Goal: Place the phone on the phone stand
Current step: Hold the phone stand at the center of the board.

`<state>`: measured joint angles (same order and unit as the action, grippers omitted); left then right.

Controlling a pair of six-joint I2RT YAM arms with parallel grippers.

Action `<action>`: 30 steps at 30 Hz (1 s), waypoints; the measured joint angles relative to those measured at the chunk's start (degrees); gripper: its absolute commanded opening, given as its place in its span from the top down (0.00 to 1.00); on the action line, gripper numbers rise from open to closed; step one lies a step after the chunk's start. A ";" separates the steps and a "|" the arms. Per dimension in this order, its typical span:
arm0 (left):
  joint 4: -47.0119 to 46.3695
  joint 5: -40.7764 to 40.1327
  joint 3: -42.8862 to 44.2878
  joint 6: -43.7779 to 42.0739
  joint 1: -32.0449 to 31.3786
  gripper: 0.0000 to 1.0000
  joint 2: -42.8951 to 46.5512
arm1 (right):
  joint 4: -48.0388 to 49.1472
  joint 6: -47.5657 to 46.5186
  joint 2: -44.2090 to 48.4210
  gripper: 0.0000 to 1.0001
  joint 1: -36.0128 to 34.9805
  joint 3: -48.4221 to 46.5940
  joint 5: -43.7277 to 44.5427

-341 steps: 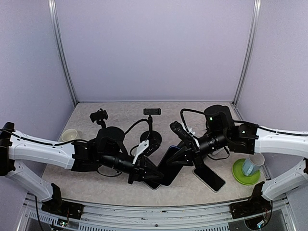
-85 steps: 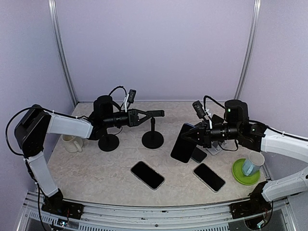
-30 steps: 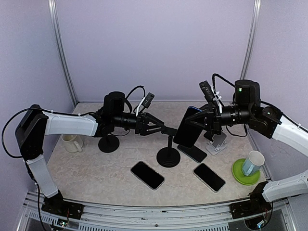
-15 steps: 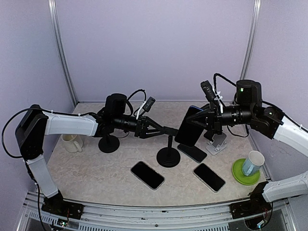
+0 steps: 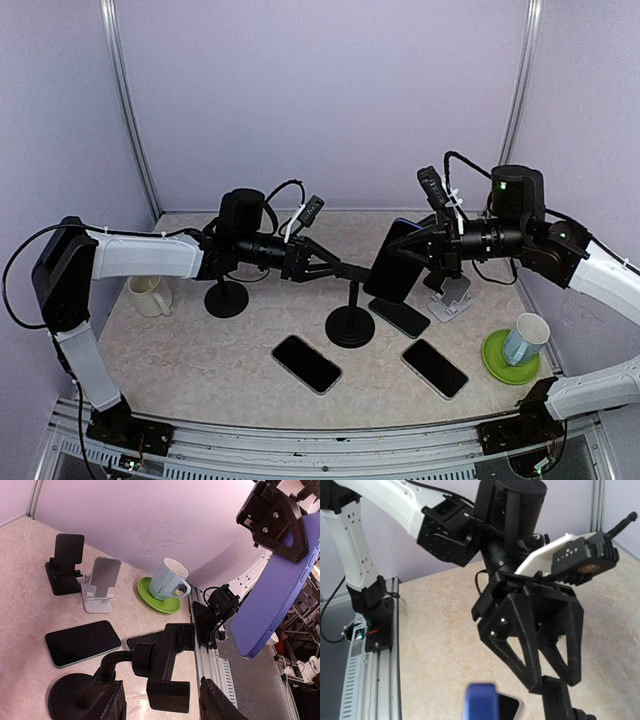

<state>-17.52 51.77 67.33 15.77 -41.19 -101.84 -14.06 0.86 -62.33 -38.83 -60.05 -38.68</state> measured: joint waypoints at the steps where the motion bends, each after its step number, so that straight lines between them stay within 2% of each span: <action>1: 0.04 -0.04 0.02 -0.02 0.00 0.52 0.00 | -0.02 0.00 0.00 1.00 0.00 0.00 0.00; 23: 3.76 -1.16 1.55 -1.38 0.00 0.53 -0.31 | -0.02 -0.13 0.00 1.00 0.00 0.00 0.17; 28: 4.13 -1.25 1.62 -1.84 -0.07 0.57 -0.31 | -0.04 -0.22 -0.02 1.00 0.00 0.00 0.22; 30: 4.13 -1.25 1.62 -1.99 -0.07 0.54 -0.31 | -0.04 -0.24 -0.02 1.00 0.00 0.00 0.20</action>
<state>-13.39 50.52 68.95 13.78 -41.25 -102.15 -14.11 0.62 -62.35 -38.83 -60.05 -38.48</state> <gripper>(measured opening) 0.434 0.080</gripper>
